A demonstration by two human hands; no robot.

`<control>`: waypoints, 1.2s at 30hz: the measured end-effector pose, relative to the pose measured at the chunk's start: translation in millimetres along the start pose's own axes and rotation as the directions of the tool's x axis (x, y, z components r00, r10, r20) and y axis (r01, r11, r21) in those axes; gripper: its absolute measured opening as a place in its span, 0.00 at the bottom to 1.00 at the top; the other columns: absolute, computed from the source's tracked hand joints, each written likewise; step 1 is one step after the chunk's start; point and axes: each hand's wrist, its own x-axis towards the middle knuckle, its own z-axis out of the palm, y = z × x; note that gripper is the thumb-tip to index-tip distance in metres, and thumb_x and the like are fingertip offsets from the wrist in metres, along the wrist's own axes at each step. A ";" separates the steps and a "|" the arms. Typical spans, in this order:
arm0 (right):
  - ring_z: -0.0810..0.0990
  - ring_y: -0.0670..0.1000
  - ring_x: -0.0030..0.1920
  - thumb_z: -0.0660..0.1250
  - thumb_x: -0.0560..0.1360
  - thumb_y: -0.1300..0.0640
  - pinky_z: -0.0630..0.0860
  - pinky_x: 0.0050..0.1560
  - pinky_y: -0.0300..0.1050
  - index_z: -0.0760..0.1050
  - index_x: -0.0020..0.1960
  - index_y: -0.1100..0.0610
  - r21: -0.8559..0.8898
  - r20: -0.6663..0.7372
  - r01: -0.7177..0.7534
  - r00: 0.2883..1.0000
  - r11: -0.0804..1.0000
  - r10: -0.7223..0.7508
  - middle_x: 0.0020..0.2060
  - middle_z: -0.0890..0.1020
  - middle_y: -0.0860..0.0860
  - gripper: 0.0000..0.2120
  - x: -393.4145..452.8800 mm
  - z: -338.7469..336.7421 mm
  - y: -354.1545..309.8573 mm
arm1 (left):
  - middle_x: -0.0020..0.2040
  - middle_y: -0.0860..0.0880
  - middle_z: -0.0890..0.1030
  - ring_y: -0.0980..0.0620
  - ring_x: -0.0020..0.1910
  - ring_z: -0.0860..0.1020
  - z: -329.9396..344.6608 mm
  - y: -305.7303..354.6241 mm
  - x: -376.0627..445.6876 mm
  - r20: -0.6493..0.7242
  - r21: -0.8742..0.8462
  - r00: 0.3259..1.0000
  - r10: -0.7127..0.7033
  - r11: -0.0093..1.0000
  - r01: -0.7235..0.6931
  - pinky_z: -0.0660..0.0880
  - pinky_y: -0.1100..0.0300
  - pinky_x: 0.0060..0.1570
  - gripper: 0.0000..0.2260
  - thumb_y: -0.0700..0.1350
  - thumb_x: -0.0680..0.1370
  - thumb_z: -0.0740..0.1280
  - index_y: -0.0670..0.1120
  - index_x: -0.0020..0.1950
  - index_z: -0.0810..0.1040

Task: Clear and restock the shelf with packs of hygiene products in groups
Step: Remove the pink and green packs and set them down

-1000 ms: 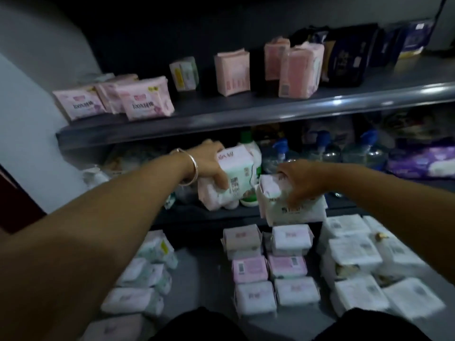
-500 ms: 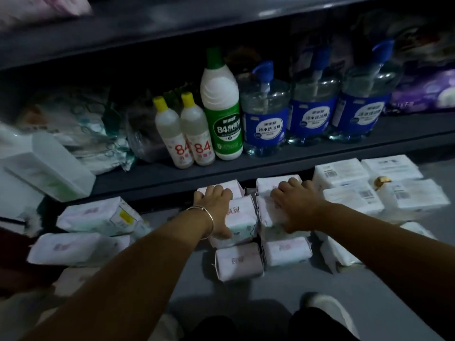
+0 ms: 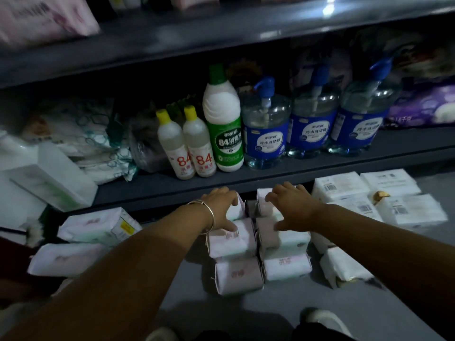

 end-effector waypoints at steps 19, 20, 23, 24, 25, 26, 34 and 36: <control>0.77 0.57 0.55 0.67 0.73 0.57 0.71 0.48 0.43 0.75 0.59 0.57 0.128 -0.615 0.223 0.783 0.966 -0.099 0.56 0.79 0.56 0.15 41.3 -340.5 -18.1 | 0.49 0.47 0.80 0.51 0.48 0.77 -324.2 -29.1 -99.9 -0.649 -0.016 0.760 -0.023 1.000 0.017 0.64 0.70 0.39 0.11 0.43 0.76 0.68 0.43 0.57 0.77; 0.77 0.56 0.55 0.67 0.73 0.57 0.69 0.47 0.41 0.74 0.60 0.57 0.138 -0.615 0.232 0.782 0.963 -0.100 0.56 0.78 0.56 0.16 51.5 -346.8 -22.1 | 0.48 0.47 0.79 0.51 0.48 0.77 -332.7 -37.9 -98.3 -0.651 -0.013 0.758 -0.028 1.000 0.026 0.65 0.70 0.40 0.11 0.43 0.76 0.68 0.43 0.57 0.77; 0.76 0.55 0.55 0.67 0.74 0.56 0.73 0.51 0.43 0.72 0.63 0.55 0.135 -0.600 0.239 0.792 0.962 -0.112 0.58 0.77 0.55 0.18 82.6 -360.1 -31.3 | 0.49 0.47 0.80 0.51 0.48 0.78 -354.5 -66.0 -93.0 -0.653 -0.020 0.756 -0.048 0.999 0.047 0.70 0.65 0.46 0.10 0.43 0.76 0.68 0.43 0.57 0.77; 0.76 0.55 0.56 0.67 0.74 0.56 0.74 0.54 0.44 0.72 0.64 0.55 0.132 -0.595 0.235 0.796 0.963 -0.112 0.59 0.76 0.54 0.19 92.1 -364.9 -33.4 | 0.49 0.47 0.80 0.52 0.48 0.77 -361.4 -75.0 -91.1 -0.660 -0.025 0.749 -0.057 0.998 0.053 0.71 0.64 0.48 0.10 0.43 0.76 0.68 0.43 0.57 0.77; 0.76 0.55 0.57 0.68 0.74 0.55 0.74 0.55 0.45 0.71 0.65 0.55 0.127 -0.593 0.230 0.797 0.965 -0.112 0.59 0.76 0.54 0.20 101.3 -370.1 -35.5 | 0.49 0.48 0.79 0.53 0.46 0.76 -367.8 -83.9 -89.1 -0.668 -0.029 0.742 -0.062 0.998 0.057 0.71 0.64 0.48 0.10 0.43 0.76 0.68 0.43 0.57 0.77; 0.75 0.55 0.57 0.68 0.74 0.55 0.73 0.55 0.45 0.71 0.66 0.56 0.123 -0.588 0.220 0.802 0.968 -0.108 0.60 0.75 0.54 0.21 109.6 -375.2 -37.5 | 0.49 0.48 0.78 0.54 0.46 0.75 -373.5 -92.0 -87.3 -0.675 -0.032 0.735 -0.064 0.998 0.058 0.71 0.65 0.49 0.11 0.43 0.76 0.68 0.43 0.57 0.77; 0.72 0.56 0.63 0.66 0.75 0.55 0.70 0.60 0.45 0.68 0.68 0.55 0.113 -0.567 0.172 0.820 0.978 -0.079 0.64 0.70 0.55 0.22 171.9 -407.5 -46.8 | 0.51 0.46 0.79 0.51 0.47 0.77 -417.7 -143.3 -65.6 -0.702 -0.097 0.702 -0.122 0.992 0.075 0.73 0.62 0.52 0.11 0.42 0.76 0.67 0.43 0.57 0.78; 0.71 0.56 0.65 0.64 0.76 0.55 0.68 0.62 0.44 0.67 0.69 0.56 0.105 -0.579 0.171 0.811 0.980 -0.080 0.66 0.69 0.56 0.22 185.5 -415.7 -49.6 | 0.51 0.46 0.79 0.51 0.47 0.77 -425.9 -157.5 -58.5 -0.703 -0.142 0.694 -0.157 0.987 0.079 0.72 0.64 0.50 0.09 0.41 0.76 0.66 0.44 0.57 0.78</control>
